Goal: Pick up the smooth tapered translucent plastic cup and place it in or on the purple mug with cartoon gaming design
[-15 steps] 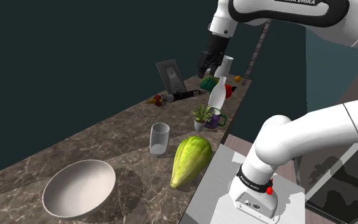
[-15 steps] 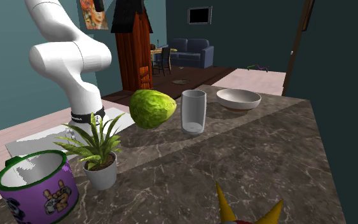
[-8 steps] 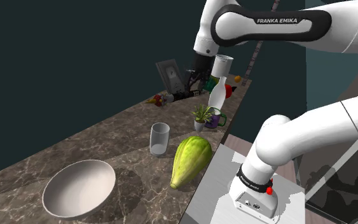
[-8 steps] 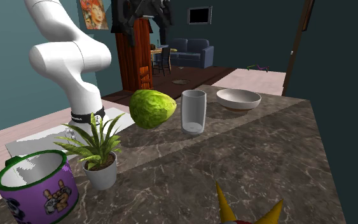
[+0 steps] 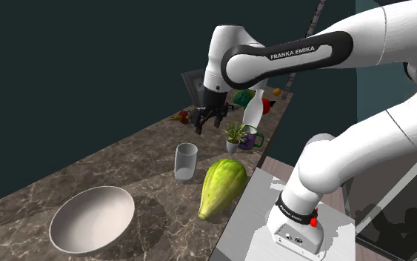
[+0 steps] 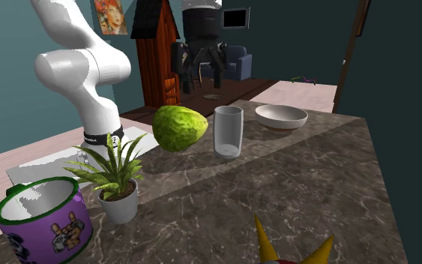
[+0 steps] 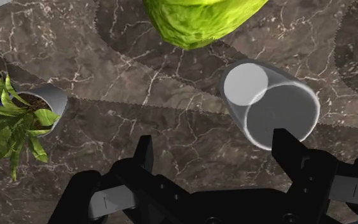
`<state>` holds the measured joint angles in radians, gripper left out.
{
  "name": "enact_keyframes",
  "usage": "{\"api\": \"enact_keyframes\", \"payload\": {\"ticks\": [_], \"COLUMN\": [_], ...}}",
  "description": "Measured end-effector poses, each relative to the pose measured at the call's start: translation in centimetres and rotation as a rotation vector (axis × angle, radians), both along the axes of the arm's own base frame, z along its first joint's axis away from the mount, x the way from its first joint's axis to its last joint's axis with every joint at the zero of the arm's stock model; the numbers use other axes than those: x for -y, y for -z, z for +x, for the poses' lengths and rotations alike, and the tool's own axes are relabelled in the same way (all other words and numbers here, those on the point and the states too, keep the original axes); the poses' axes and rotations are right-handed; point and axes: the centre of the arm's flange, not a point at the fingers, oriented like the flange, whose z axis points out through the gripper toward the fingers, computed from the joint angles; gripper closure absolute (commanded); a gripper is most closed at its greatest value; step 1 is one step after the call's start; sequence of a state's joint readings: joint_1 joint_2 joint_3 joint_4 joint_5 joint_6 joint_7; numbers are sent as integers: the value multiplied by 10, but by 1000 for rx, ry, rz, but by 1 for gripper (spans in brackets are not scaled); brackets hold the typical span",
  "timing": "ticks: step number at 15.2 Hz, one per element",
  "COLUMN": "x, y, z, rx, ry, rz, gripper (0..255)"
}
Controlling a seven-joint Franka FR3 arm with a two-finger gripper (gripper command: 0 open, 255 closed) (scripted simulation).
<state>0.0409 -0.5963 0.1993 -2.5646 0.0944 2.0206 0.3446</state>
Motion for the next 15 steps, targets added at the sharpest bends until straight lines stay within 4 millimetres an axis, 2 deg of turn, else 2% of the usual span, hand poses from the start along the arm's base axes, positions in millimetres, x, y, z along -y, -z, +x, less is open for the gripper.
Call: {"api": "enact_keyframes", "payload": {"ticks": [6, 12, 15], "x": [-40, -40, -41], "y": [53, 87, 93], "z": [19, 20, 20], "rx": [-14, -15, -14], "ry": [35, 38, 38], "rz": [-9, -10, -10], "gripper": [0, 0, 0]}}
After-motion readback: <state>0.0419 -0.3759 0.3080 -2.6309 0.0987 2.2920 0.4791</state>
